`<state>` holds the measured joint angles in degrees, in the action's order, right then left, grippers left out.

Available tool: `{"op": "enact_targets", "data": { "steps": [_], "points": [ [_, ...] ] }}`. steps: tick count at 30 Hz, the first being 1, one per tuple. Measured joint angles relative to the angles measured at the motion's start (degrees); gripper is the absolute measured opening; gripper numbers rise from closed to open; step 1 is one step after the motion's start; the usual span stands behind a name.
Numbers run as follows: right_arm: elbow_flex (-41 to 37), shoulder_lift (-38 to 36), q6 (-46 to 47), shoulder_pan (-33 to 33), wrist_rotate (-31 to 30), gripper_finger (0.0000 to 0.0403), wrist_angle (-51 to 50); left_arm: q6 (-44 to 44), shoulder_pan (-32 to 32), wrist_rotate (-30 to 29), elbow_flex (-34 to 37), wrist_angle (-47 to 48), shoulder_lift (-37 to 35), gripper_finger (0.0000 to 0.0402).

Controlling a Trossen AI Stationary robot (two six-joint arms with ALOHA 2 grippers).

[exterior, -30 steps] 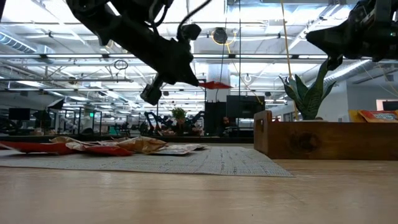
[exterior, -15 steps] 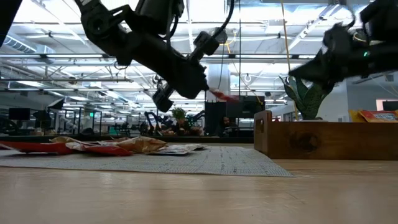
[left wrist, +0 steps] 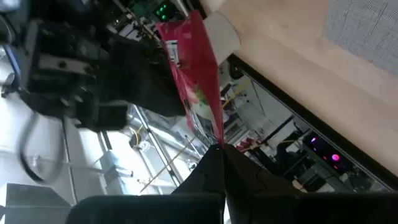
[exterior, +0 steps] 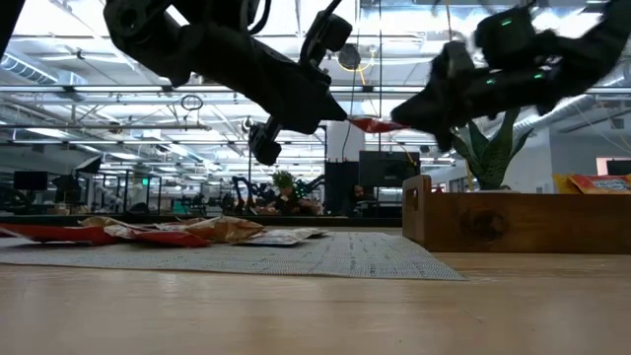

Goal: Pick & Place Tea
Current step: Put the red tea bag into the middle section of the wooden organizer

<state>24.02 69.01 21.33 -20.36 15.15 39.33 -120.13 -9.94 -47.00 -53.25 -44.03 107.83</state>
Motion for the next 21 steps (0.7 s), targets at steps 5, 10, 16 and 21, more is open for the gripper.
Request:
{"op": "enact_targets", "data": {
  "steps": [5,10,16,21],
  "points": [
    [6.5,7.3,4.6,-2.6,11.5,0.0153,2.1,0.2,-0.7,-0.6,0.0,-0.1,0.0,0.0],
    [9.4,10.6,8.0,-3.2,17.6,0.0179,2.6,0.6,-0.8,-1.5,0.1,0.1,0.0,0.0],
    [9.5,11.0,8.1,-3.3,18.8,0.0165,0.8,0.4,-0.8,-1.7,0.1,0.1,0.0,0.0],
    [9.5,11.0,7.7,-3.2,19.7,0.0154,-1.4,0.0,-0.8,-2.1,0.1,0.1,0.0,0.0]
  ]
}}
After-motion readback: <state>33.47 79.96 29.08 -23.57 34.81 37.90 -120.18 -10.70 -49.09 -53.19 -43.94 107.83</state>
